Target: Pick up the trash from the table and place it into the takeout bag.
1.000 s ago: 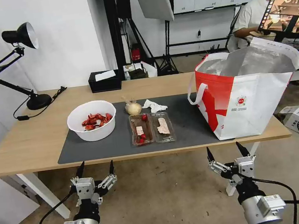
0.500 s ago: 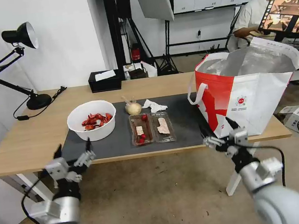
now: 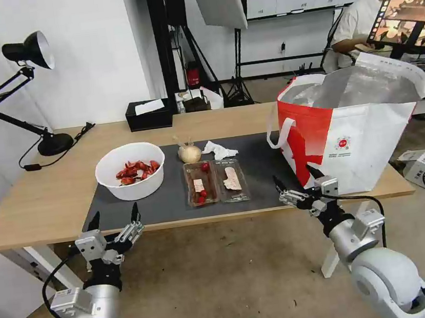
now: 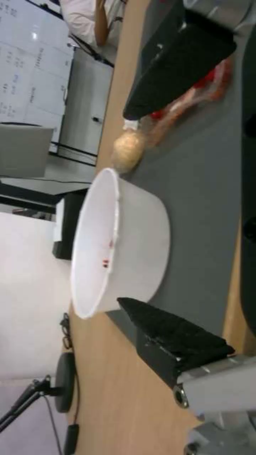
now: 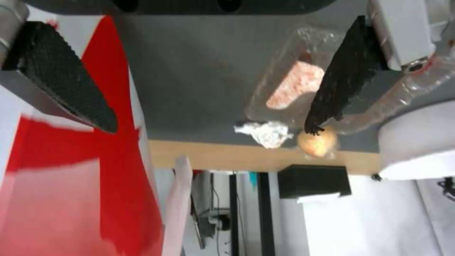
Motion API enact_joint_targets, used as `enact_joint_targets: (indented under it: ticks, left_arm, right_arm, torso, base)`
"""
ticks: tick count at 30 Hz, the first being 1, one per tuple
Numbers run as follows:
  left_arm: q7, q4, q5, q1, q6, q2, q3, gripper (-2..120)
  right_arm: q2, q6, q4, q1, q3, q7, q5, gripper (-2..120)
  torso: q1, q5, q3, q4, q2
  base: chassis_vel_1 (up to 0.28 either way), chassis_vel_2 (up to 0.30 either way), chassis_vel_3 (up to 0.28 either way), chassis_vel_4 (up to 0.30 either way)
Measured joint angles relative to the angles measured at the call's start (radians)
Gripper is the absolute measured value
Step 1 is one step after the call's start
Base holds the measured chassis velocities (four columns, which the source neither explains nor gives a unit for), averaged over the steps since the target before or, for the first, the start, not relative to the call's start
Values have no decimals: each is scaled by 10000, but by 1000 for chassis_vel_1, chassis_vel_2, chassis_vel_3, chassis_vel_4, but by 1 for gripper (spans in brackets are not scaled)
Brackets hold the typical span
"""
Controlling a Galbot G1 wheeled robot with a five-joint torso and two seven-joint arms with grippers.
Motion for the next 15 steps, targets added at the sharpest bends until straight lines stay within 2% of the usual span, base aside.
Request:
enact_joint_targets:
  ticks: [15]
  left_arm:
    - [147,607,250,115,-117,-242,268,100]
  right_arm:
    - [595,677,-1073,8,-423,-32,-657,100]
  torso:
    - [0,0,0,1,0]
  base:
    - [0,0,0,0]
